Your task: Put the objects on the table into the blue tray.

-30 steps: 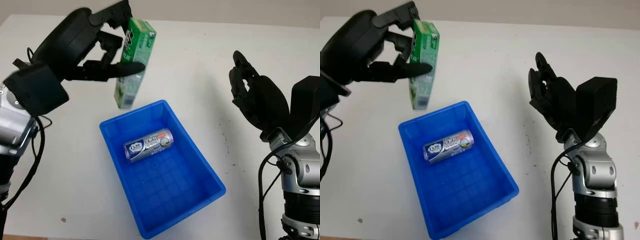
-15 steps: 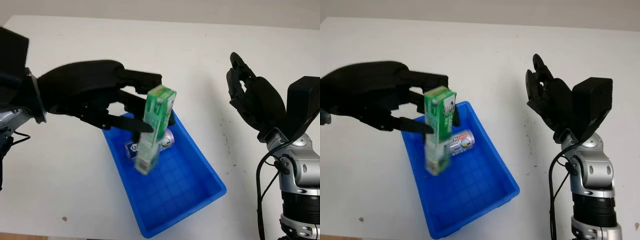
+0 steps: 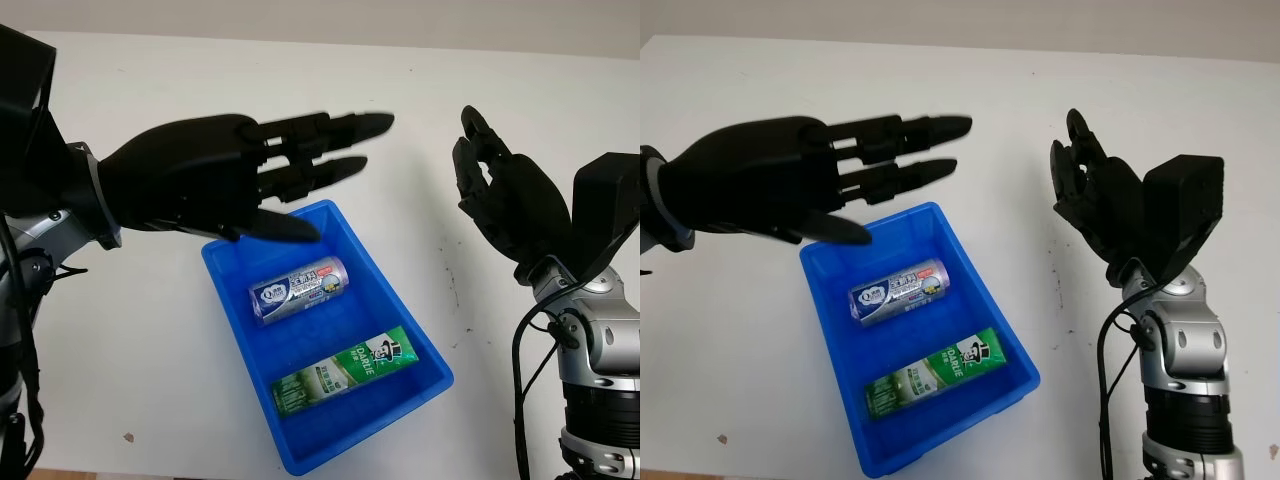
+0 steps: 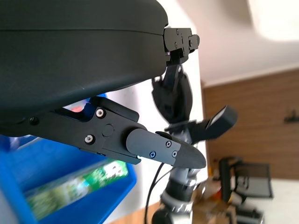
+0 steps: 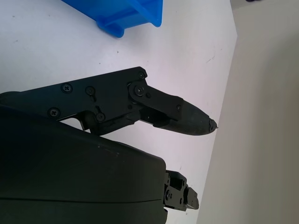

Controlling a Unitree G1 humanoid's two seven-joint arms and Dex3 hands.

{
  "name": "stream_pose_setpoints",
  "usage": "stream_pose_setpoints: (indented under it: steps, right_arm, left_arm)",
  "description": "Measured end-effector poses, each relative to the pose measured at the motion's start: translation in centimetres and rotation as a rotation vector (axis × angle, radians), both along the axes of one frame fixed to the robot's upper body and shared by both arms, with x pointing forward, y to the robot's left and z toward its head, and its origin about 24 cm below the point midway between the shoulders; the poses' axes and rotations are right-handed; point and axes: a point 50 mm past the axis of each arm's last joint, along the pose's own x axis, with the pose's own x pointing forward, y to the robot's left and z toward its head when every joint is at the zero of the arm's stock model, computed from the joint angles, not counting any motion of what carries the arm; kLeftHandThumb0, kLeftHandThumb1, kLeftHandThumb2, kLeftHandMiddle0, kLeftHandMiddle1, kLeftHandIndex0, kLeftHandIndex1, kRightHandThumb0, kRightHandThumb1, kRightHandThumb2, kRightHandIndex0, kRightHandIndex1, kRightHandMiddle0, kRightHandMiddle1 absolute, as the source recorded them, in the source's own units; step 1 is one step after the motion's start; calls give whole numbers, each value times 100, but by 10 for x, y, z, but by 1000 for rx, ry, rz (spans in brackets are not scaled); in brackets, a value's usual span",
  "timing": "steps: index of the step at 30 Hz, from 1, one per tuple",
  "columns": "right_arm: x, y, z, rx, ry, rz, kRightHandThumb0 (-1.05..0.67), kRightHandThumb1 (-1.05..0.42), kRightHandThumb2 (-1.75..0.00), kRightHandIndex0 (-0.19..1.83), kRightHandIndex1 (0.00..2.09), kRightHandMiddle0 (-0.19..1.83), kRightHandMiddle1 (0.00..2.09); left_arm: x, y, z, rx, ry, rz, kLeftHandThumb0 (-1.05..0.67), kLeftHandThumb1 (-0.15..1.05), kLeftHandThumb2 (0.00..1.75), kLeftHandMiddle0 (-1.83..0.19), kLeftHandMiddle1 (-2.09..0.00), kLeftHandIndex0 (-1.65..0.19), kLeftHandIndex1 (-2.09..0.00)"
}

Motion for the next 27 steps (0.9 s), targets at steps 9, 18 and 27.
stream_pose_setpoints:
  steps: [9,18,27]
  right_arm:
    - [1,1,1,3,5,-3,-62,-105,-70,-19,0,-19,0]
    - [1,1,1,6,-6,-4,-62,-105,-71,-19,0,-19,0]
    - [0,-1,1,19,-19,-13,-67,-105,-75,-19,0,-19,0]
  left_arm:
    - [28,29,2,-214,-215,337,-70,105,58,19,-1,19,-1]
    - [62,63,-47,-356,-130,612,-74,105,54,19,0,19,0]
    - [69,72,-104,-332,-4,732,-77,105,63,19,0,19,0]
